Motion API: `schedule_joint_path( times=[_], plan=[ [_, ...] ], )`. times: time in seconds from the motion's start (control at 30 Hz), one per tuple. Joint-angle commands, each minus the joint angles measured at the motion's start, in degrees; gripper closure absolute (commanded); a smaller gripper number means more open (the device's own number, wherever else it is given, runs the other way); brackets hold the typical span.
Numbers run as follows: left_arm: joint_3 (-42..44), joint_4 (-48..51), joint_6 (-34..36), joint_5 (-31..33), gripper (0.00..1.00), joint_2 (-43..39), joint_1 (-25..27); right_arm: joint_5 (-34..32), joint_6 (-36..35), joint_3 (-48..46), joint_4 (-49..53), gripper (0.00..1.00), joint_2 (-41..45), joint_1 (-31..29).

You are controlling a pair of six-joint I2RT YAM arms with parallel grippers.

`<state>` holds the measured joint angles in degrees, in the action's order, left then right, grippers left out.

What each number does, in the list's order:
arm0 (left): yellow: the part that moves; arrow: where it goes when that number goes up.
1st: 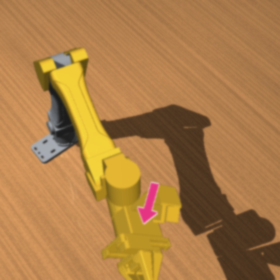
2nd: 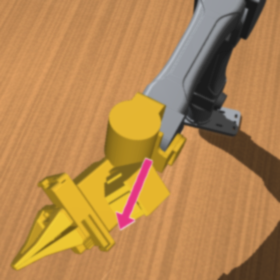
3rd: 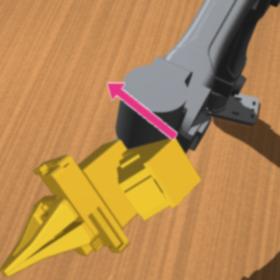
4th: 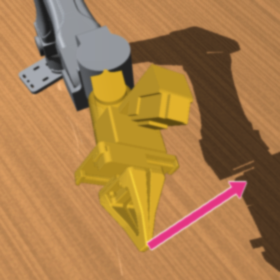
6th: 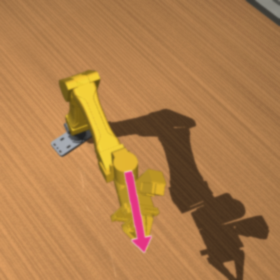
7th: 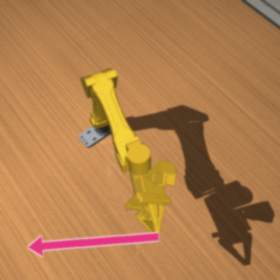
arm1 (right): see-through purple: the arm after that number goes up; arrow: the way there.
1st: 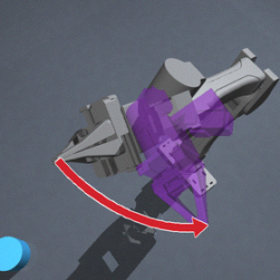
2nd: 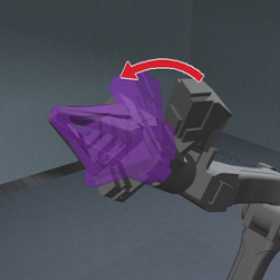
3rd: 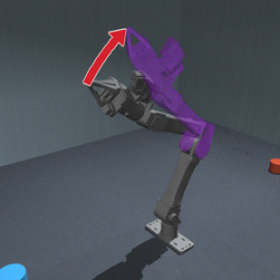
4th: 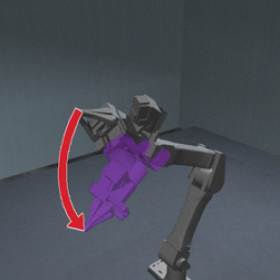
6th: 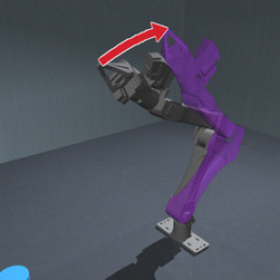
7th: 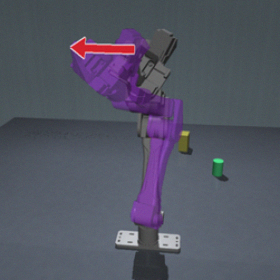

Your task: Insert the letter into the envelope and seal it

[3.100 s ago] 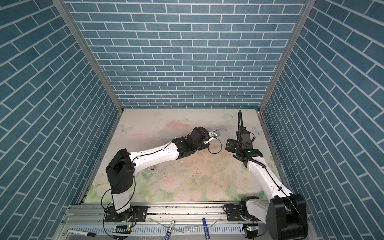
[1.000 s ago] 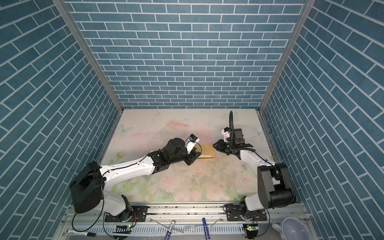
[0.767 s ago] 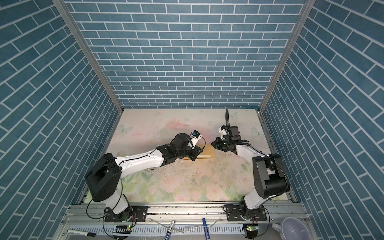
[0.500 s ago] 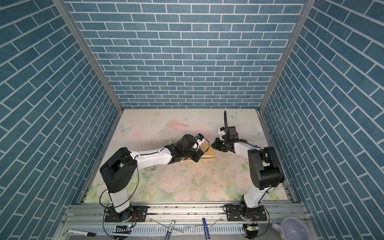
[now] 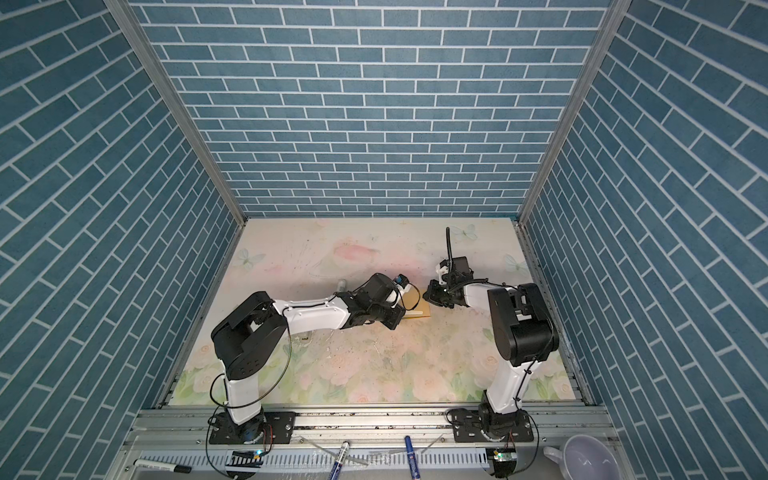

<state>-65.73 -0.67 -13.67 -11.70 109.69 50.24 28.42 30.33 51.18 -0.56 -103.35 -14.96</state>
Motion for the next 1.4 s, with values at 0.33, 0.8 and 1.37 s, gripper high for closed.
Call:
schedule_joint_path(
  times=[0.33,0.8,1.37],
  plan=[
    [2.9,1.8,1.5,0.5,1.00,2.1,1.8,-1.0,1.8,0.2,-0.4,1.00,-1.3,-0.2],
    [5.7,0.1,0.1,1.7,1.00,2.9,2.7,-0.9,1.7,0.0,0.2,1.00,-1.9,-0.2],
    [6.7,-3.2,-0.8,3.6,0.97,-1.7,2.6,-1.2,1.6,0.1,1.1,0.96,-1.5,-0.2]
  ],
)
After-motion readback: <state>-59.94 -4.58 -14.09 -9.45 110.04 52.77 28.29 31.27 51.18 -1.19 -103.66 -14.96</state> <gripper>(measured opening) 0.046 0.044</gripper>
